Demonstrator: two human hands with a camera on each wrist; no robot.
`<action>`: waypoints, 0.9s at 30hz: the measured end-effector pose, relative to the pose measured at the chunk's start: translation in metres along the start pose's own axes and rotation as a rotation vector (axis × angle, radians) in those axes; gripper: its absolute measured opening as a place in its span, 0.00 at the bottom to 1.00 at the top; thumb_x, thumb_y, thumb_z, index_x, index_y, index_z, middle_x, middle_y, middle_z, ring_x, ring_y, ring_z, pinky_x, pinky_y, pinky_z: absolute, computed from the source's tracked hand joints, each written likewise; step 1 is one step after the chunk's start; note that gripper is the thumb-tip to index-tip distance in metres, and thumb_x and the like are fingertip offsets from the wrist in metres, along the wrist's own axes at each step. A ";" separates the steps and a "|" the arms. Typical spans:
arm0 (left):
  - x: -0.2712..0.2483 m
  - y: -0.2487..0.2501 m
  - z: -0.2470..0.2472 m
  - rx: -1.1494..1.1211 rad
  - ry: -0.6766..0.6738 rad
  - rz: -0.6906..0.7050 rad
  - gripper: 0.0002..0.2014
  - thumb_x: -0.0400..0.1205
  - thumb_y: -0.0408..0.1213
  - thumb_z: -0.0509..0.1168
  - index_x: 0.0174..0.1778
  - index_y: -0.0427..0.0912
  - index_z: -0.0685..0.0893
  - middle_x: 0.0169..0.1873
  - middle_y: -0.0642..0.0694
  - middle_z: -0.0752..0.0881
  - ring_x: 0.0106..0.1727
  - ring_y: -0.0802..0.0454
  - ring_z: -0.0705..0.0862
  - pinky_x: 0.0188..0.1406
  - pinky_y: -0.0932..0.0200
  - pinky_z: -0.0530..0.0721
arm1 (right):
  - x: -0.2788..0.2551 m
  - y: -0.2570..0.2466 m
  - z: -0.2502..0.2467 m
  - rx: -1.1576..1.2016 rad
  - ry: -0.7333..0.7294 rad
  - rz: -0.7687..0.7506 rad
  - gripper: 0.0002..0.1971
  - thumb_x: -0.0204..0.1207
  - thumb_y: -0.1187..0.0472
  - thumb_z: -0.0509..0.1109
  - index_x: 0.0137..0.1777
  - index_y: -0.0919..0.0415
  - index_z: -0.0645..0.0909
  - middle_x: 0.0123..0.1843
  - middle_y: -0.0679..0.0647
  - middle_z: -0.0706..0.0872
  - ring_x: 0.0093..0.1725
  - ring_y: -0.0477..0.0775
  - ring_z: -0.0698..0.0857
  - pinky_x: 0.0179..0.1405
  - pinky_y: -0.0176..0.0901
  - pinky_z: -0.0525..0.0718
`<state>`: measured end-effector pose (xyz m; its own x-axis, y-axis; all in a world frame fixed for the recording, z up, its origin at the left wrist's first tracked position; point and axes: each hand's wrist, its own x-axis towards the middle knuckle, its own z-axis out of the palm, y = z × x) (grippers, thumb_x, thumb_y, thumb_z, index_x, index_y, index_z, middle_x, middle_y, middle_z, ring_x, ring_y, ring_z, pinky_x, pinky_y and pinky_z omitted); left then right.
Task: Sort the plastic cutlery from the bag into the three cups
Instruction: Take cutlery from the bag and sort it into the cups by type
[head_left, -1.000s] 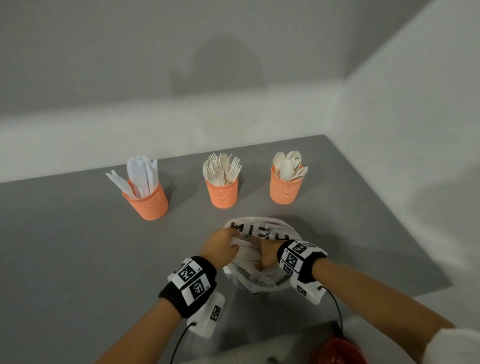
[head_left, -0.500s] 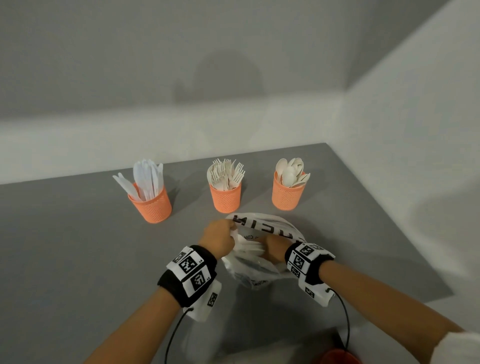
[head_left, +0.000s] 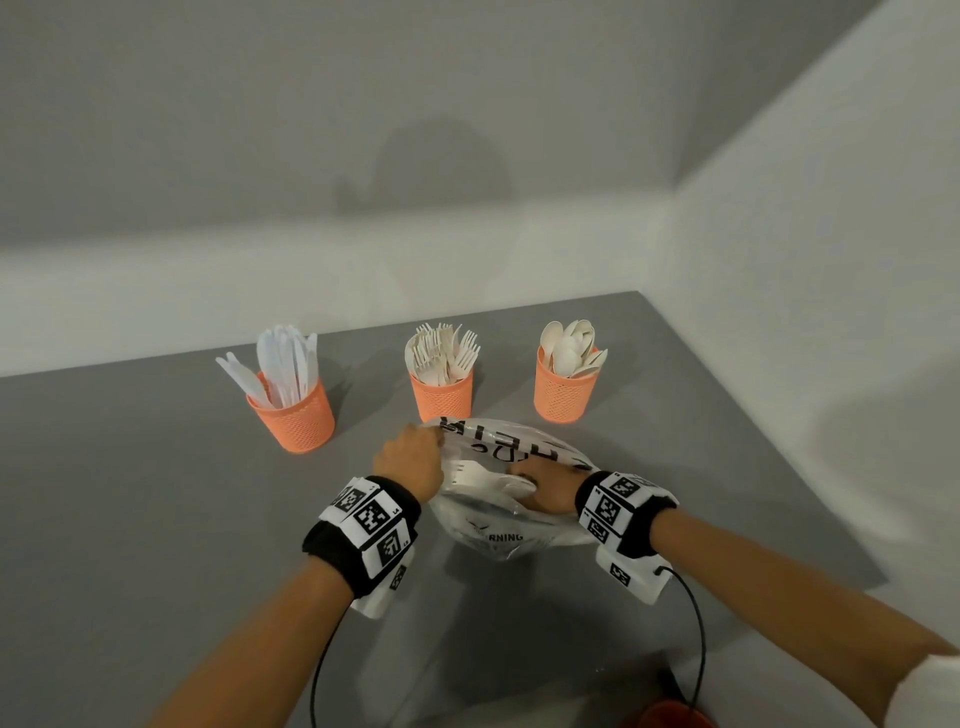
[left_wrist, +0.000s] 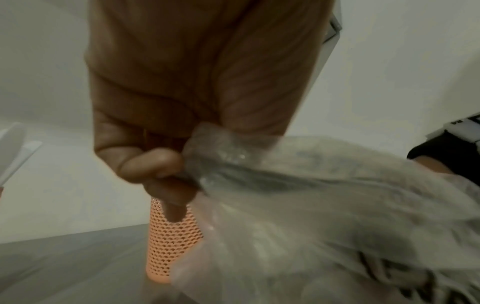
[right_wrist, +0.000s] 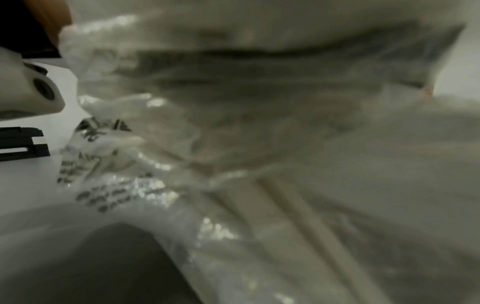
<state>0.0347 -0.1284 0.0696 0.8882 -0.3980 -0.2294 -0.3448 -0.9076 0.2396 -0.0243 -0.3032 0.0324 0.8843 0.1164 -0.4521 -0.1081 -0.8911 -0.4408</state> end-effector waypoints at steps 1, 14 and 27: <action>-0.001 0.002 0.000 0.042 0.028 -0.001 0.19 0.81 0.28 0.54 0.67 0.44 0.75 0.61 0.39 0.77 0.60 0.38 0.81 0.56 0.50 0.79 | 0.000 0.000 0.000 -0.030 0.016 -0.016 0.12 0.80 0.55 0.62 0.58 0.61 0.80 0.57 0.58 0.84 0.51 0.51 0.76 0.55 0.40 0.70; -0.012 0.001 0.001 0.090 0.066 0.301 0.12 0.79 0.28 0.59 0.53 0.48 0.80 0.49 0.47 0.69 0.48 0.47 0.77 0.41 0.59 0.70 | -0.007 0.011 -0.001 -0.049 -0.042 0.113 0.19 0.82 0.51 0.61 0.70 0.56 0.75 0.70 0.55 0.79 0.69 0.57 0.76 0.70 0.44 0.69; 0.005 0.000 -0.013 0.190 -0.182 0.122 0.20 0.81 0.34 0.55 0.70 0.43 0.75 0.65 0.39 0.77 0.63 0.42 0.79 0.61 0.53 0.76 | -0.013 0.007 0.003 0.079 -0.035 0.011 0.14 0.84 0.55 0.56 0.63 0.55 0.80 0.64 0.55 0.82 0.62 0.53 0.77 0.68 0.45 0.69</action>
<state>0.0433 -0.1290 0.0812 0.7733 -0.5078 -0.3797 -0.5119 -0.8534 0.0989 -0.0380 -0.3094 0.0334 0.8666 0.1232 -0.4836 -0.1543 -0.8554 -0.4944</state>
